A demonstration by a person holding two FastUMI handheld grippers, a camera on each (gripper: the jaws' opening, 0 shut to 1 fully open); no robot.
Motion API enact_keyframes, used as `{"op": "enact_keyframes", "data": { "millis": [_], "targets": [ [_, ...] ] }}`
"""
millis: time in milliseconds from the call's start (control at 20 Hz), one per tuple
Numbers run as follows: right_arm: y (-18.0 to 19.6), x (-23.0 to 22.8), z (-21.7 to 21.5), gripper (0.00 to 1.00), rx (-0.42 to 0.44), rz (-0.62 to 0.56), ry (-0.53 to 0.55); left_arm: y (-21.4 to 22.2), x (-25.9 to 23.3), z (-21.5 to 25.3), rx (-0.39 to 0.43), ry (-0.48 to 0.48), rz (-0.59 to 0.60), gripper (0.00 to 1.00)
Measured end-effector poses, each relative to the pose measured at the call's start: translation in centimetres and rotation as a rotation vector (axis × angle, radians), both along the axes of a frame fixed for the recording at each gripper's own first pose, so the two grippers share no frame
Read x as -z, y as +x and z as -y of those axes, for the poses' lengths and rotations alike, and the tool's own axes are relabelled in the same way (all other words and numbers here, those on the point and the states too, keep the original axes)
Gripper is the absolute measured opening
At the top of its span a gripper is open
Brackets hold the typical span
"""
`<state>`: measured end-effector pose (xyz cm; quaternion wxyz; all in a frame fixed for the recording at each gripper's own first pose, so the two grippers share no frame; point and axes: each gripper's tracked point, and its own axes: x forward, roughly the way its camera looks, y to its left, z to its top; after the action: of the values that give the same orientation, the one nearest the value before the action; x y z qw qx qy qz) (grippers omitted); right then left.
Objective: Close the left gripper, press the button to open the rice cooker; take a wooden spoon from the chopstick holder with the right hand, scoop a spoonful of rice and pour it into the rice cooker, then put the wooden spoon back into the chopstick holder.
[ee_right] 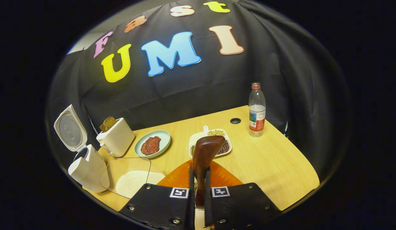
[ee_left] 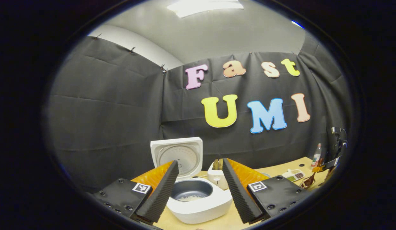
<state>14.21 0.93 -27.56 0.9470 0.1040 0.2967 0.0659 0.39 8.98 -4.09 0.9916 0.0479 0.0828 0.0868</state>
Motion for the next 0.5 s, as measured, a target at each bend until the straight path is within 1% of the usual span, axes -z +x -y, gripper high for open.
{"op": "enact_keyframes", "data": {
  "millis": [50, 100, 150, 200, 250, 300, 350, 450, 500],
  "targets": [
    [-0.2, -0.3, 0.1, 0.15, -0.006, 0.006, -0.003, 0.2, 0.0, -0.1, -0.003, -0.002, 0.002, 0.92],
    [-0.1, -0.6, 0.3, 0.16, 0.0, 0.024, -0.011, 0.3, -0.1, -0.2, -0.006, -0.004, 0.004, 0.95],
    [-0.1, -1.4, 0.7, 0.22, 0.005, 0.038, -0.014, 0.5, -0.1, -0.5, -0.009, -0.006, 0.005, 0.95],
    [-0.3, -1.9, 0.7, 0.22, 0.004, 0.051, -0.012, 0.7, 0.0, -0.5, -0.008, -0.01, 0.003, 0.92],
    [-0.4, -2.5, 1.3, 0.32, 0.017, 0.058, -0.032, 0.9, 0.1, -0.6, -0.011, -0.012, -0.001, 0.92],
    [-0.3, -3.1, 1.6, 0.35, 0.016, 0.075, -0.038, 1.2, 0.2, -0.8, -0.014, -0.012, -0.005, 0.92],
    [-0.3, -3.9, 2.1, 0.53, 0.022, 0.093, -0.05, 1.5, 0.3, -0.9, -0.017, -0.012, -0.009, 0.93],
    [-0.4, -5.8, 2.9, 0.96, 0.042, 0.142, -0.09, 2.2, 0.2, -1.5, -0.021, -0.013, -0.01, 0.95],
    [-0.7, -7.6, 3.4, 1.0, 0.048, 0.171, -0.113, 2.4, 0.2, -1.8, -0.022, -0.014, -0.01, 0.99]
  ]
}}
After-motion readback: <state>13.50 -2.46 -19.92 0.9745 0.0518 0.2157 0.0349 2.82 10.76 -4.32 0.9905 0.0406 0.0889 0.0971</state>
